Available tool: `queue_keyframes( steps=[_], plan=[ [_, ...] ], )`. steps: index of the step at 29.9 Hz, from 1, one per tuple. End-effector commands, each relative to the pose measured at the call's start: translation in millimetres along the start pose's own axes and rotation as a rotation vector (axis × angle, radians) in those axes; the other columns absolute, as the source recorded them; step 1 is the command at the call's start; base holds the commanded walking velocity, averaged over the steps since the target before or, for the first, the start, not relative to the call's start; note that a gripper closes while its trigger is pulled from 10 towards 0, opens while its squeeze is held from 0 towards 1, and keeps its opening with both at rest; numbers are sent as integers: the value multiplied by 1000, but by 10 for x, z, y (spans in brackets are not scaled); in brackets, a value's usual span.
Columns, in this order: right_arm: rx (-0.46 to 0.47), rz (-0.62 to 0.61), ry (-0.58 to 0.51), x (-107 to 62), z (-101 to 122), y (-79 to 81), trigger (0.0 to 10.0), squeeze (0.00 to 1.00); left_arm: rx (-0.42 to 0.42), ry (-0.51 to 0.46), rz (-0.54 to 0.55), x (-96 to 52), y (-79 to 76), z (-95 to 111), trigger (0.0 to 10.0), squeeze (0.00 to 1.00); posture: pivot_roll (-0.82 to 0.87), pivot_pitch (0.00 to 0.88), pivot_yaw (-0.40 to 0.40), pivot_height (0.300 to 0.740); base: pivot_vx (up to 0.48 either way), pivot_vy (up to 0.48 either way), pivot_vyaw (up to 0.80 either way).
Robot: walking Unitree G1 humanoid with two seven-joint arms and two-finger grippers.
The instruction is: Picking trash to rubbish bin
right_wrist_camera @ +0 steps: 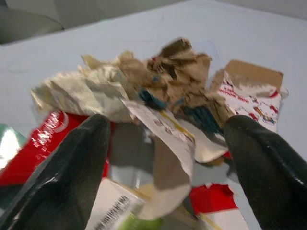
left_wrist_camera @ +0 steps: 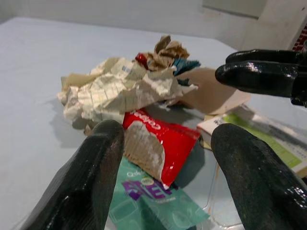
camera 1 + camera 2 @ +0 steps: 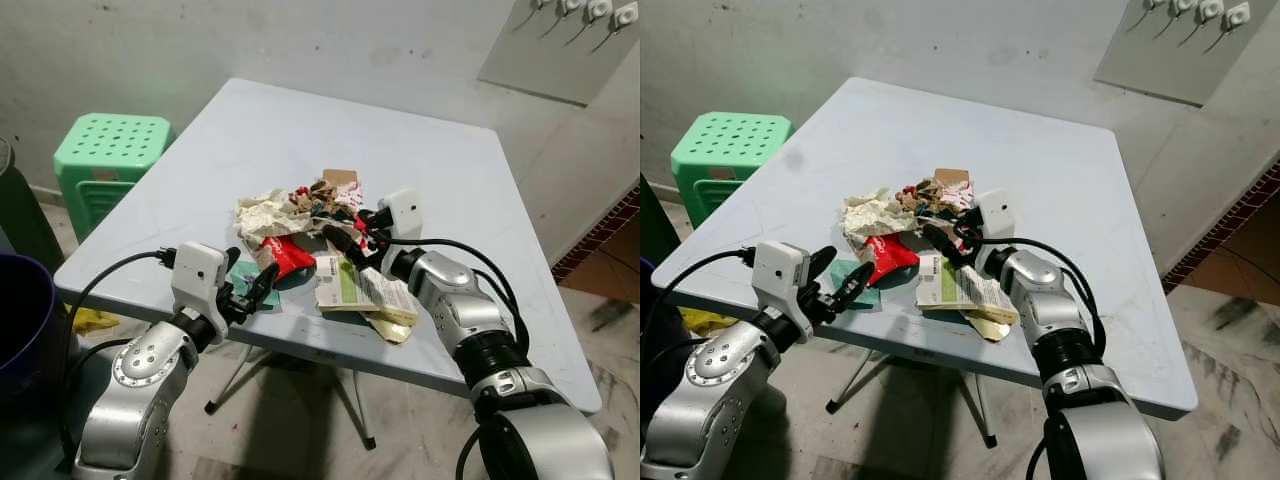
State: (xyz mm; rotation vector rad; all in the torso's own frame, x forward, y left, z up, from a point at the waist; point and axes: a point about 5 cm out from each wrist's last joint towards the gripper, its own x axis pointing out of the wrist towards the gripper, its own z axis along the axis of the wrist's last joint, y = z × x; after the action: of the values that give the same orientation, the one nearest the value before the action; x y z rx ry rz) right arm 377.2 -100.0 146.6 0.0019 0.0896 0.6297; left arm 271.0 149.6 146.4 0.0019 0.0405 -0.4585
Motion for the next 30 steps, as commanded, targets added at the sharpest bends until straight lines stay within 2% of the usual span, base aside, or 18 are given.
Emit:
queue_keyframes(
  steps=[1, 7, 8, 9, 10, 11, 12, 13, 14, 15, 30],
  plan=[
    [-48, -23, 8, -13, 32, -63, 10000, 0, -2, -6, -8, -23, -26, 30, 10000, 0, 104, 141, -149, 740, 0, 0, 0],
    [-145, -5, 6, -49, 43, -96, 10000, 0, -9, -6, -1, -20, -26, 39, 10000, 0, 100, 142, -151, 740, 0, 0, 0],
    [-188, -6, 7, -56, 46, -104, 10000, 0, -10, -5, 1, -18, -28, 42, 10000, 0, 100, 142, -151, 740, 0, 0, 0],
    [-273, -17, 16, -64, 46, -109, 10000, 0, -12, -6, 1, -14, -27, 45, 10000, 0, 96, 143, -150, 740, 0, 0, 0],
    [-273, -17, 16, -64, 46, -109, 10000, 0, -12, -6, 1, -14, -27, 45, 10000, 0, 96, 143, -150, 740, 0, 0, 0],
    [-315, -20, 23, -66, 42, -113, 10000, 0, -14, -6, 3, -12, -27, 48, 10000, 0, 94, 143, -150, 740, 0, 0, 0],
    [-361, -41, 23, -70, 52, -127, 8078, 0, -17, -7, 4, -11, -28, 51, 10000, 0, 94, 143, -152, 740, 0, 0, 0],
    [-385, -56, 22, -73, 60, -137, 8078, 0, -19, -8, 5, -10, -28, 53, 10000, 0, 94, 143, -152, 740, 0, 0, 0],
    [-380, -67, 26, -69, 62, -148, 3333, 0, -19, -8, 6, -9, -28, 56, 10000, 0, 93, 143, -152, 740, 0, 0, 0],
    [-382, -85, 40, -65, 60, -164, 0, 0, -20, -8, 8, -6, -28, 58, 10000, 0, 91, 143, -153, 740, 0, 0, 0],
    [-404, -98, 74, -34, 17, -158, 0, 0, -19, -6, 30, -17, 4, 64, 10000, 0, 100, 145, -158, 740, 0, 0, 0]
  ],
)
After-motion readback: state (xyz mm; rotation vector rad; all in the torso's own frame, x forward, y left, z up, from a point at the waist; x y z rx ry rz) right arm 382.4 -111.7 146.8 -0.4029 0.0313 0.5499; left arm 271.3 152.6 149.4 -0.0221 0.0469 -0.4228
